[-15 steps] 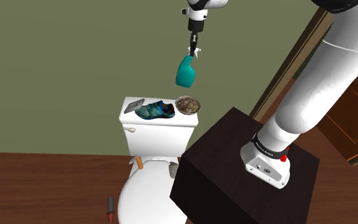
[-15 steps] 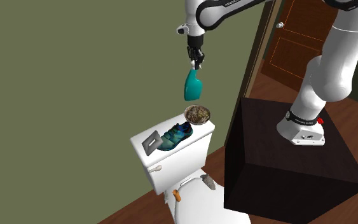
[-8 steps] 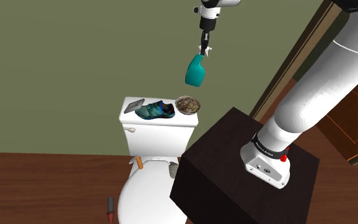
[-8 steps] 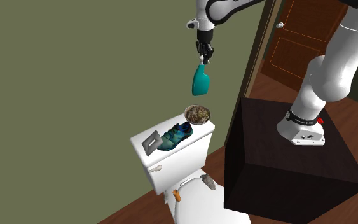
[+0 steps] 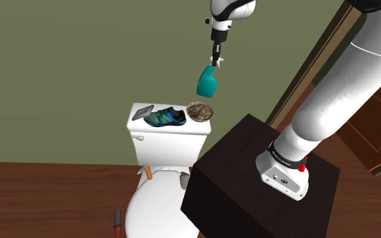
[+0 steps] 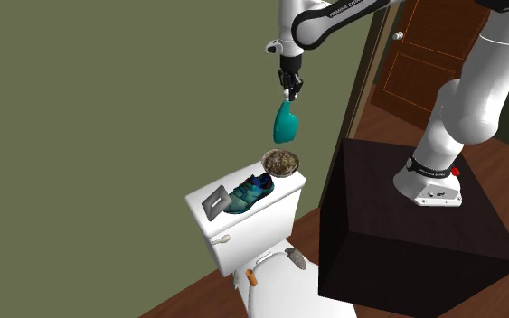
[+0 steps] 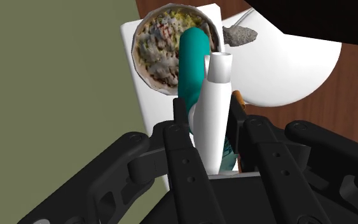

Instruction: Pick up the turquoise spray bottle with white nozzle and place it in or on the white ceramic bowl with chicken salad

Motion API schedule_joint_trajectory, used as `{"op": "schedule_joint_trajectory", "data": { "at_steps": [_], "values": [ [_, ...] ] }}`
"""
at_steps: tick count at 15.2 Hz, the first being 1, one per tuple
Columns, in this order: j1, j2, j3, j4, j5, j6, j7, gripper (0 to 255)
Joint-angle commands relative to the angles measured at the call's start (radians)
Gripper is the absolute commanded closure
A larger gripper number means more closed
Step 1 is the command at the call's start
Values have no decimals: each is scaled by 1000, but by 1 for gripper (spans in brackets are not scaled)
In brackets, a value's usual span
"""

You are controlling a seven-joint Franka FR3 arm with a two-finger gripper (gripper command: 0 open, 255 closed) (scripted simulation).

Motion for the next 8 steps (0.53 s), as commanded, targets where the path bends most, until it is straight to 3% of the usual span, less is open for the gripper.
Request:
{"op": "schedule_joint_trajectory", "data": {
  "at_steps": [1, 8],
  "values": [
    [-1, 13, -1, -12, 2, 26, -2, 255],
    [-2, 60, -1, -55, 9, 116, -5, 255]
  ]
}}
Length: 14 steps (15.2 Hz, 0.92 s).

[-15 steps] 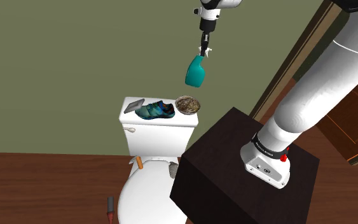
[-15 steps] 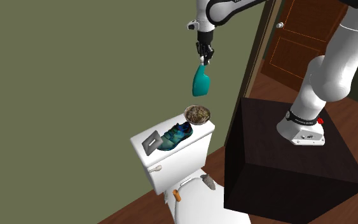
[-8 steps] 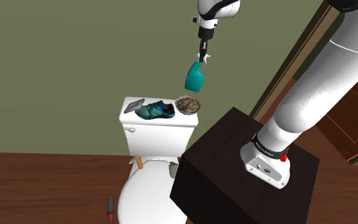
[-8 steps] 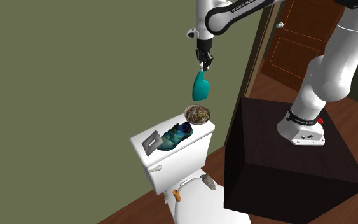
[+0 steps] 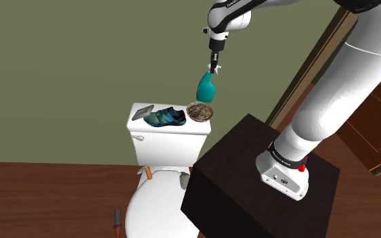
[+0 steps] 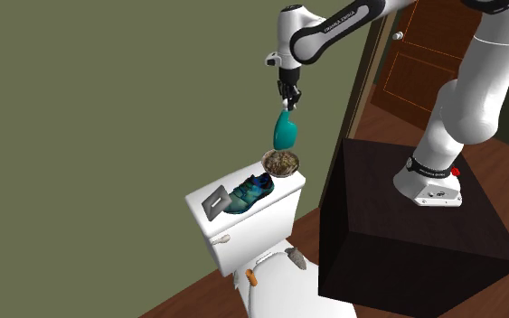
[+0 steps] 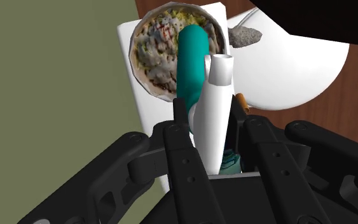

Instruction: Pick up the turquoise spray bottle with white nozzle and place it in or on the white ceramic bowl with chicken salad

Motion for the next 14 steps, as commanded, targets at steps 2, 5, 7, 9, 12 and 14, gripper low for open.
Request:
{"op": "schedule_joint_trajectory", "data": {
  "at_steps": [2, 5, 7, 9, 12, 14],
  "values": [
    [-1, 20, 0, -17, 3, 38, -2, 255],
    [-1, 45, 1, -31, 7, 76, -4, 255],
    [-2, 62, 1, -39, 10, 101, -6, 255],
    [-3, 80, 2, -46, 13, 126, -8, 255],
    [-4, 108, 3, -55, 18, 163, -11, 255],
    [-4, 108, 3, -55, 18, 163, -11, 255]
  ]
}}
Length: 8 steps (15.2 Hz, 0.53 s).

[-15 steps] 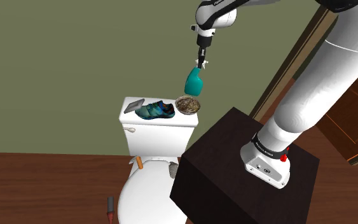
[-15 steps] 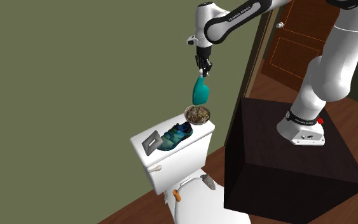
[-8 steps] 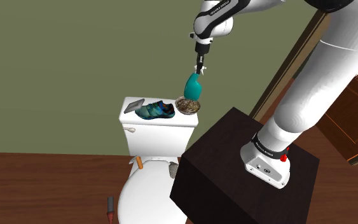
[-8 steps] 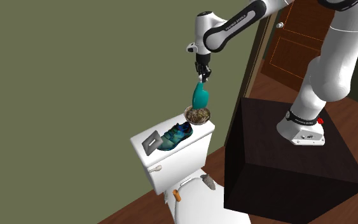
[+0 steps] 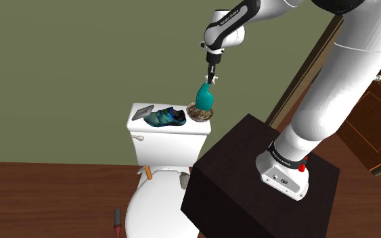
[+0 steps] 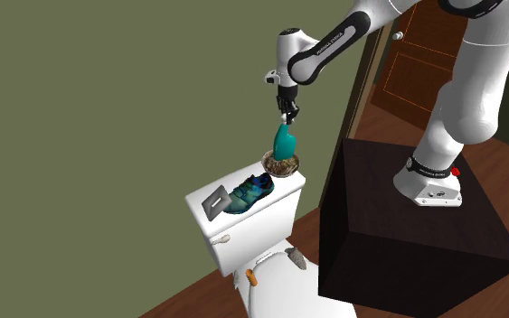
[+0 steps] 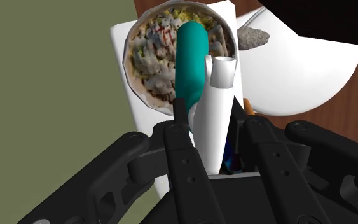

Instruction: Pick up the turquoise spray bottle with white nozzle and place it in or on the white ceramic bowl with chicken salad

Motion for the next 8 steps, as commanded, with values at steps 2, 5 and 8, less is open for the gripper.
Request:
{"op": "schedule_joint_trajectory", "data": {
  "at_steps": [2, 5, 8],
  "values": [
    [0, 2, 0, -1, 0, 4, -1, 255],
    [0, 2, 0, -1, 0, 4, -1, 255],
    [-1, 2, 0, -2, 0, 5, -2, 0]
  ]
}}
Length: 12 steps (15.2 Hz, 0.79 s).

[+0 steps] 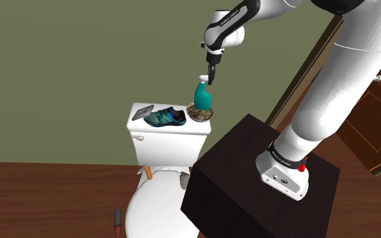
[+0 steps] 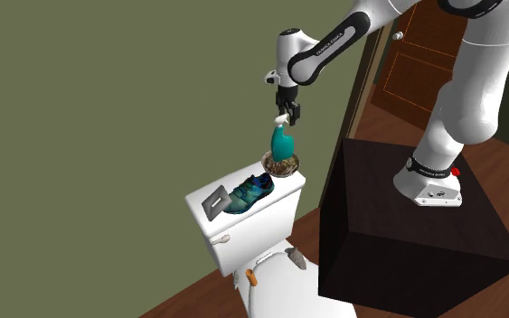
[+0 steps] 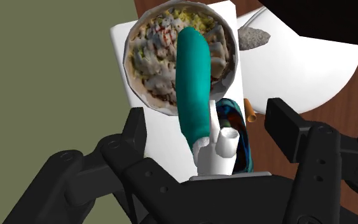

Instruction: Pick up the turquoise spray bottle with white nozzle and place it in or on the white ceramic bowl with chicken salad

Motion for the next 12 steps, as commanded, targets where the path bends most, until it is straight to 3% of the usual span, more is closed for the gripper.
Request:
{"op": "schedule_joint_trajectory", "data": {
  "at_steps": [1, 3, 7, 12],
  "values": [
    [0, 0, 0, 0, 0, 0, 0, 0],
    [1, 0, 0, 0, 0, -1, 1, 0],
    [5, -75, -2, 47, -13, -122, 10, 0],
    [5, -75, -2, 47, -13, -122, 11, 0]
  ]
}}
